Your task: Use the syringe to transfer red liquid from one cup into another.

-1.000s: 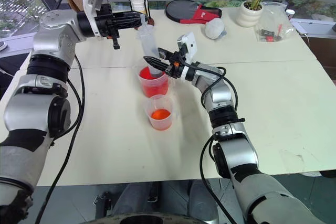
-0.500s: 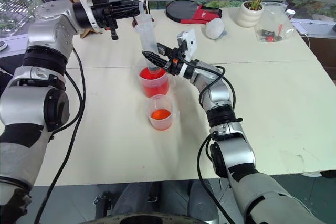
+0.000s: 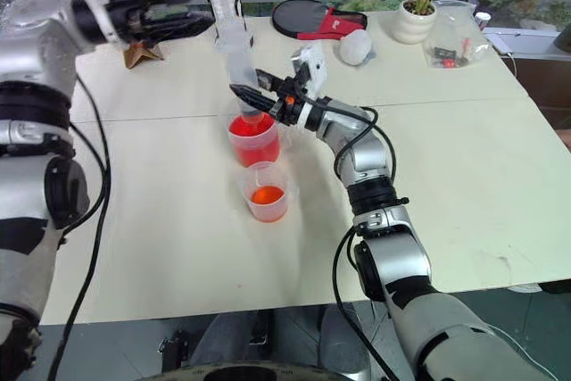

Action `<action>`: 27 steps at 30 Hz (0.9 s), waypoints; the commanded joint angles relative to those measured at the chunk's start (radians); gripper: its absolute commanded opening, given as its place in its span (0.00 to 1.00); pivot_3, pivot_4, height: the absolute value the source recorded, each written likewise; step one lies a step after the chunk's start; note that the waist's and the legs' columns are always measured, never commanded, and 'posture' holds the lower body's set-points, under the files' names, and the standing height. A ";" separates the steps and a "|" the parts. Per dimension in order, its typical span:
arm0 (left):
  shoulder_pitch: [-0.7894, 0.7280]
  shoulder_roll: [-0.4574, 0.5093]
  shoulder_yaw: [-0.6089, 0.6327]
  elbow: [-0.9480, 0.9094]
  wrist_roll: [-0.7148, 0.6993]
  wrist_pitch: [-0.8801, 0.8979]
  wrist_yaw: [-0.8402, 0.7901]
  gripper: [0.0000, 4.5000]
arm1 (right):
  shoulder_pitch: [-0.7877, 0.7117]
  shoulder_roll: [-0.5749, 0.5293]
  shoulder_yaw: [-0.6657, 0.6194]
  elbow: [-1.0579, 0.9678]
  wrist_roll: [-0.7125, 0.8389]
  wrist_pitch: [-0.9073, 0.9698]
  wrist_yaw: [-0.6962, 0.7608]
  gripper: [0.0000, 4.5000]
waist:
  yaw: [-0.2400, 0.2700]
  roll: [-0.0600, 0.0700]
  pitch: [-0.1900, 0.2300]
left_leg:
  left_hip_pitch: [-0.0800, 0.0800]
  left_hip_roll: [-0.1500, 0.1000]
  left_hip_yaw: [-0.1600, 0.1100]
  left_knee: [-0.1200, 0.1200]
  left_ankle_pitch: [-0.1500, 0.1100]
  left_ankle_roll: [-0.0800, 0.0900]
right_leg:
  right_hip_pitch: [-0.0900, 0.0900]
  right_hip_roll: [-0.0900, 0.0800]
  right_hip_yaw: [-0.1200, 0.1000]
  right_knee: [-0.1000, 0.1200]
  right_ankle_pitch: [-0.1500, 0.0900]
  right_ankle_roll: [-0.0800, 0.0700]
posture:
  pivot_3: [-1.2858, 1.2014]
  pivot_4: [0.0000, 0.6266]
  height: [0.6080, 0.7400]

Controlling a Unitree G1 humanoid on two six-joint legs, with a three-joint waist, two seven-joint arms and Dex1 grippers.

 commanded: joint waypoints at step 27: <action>0.189 -0.015 0.022 -0.394 -0.154 0.231 0.103 0.74 | 0.457 -0.154 -0.111 -0.963 0.542 0.589 -0.356 0.31 | 0.038 -0.002 0.000 | 0.000 -0.002 0.000 0.003 -0.002 0.005 | 0.000 0.005 0.020 0.000 0.000 0.000 | 0.52 0.24 1.00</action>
